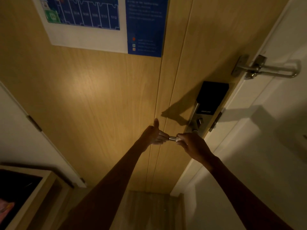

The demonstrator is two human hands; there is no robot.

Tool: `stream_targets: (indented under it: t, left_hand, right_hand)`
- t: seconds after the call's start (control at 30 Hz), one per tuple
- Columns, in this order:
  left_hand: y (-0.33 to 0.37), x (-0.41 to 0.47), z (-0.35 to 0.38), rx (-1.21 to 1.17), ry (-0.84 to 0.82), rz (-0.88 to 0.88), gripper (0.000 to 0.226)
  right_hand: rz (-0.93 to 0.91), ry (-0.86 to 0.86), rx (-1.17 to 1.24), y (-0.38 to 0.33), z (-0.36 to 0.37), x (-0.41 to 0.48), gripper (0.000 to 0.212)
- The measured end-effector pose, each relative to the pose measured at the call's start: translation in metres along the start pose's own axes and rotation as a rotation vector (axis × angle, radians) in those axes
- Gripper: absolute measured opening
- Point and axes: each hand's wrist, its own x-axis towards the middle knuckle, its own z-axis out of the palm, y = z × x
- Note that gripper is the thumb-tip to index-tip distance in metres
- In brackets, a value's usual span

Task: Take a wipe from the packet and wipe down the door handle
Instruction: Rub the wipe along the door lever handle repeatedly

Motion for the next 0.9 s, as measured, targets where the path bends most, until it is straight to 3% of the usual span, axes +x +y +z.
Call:
stream_targets:
  t: [0.5, 0.7, 0.9]
  left_hand:
    - [0.007, -0.001, -0.002, -0.034, -0.017, -0.027, 0.1]
    - [0.007, 0.001, -0.003, -0.066, -0.02, -0.049, 0.101]
    - [0.005, 0.001, -0.004, -0.081, -0.039, -0.041, 0.101]
  right_hand:
    - [-0.011, 0.007, 0.141, -0.016, -0.003, 0.011, 0.025]
    - [-0.021, -0.039, 0.025, -0.014, 0.005, 0.013, 0.028]
    - [-0.027, 0.113, -0.097, -0.014, 0.012, 0.0, 0.03]
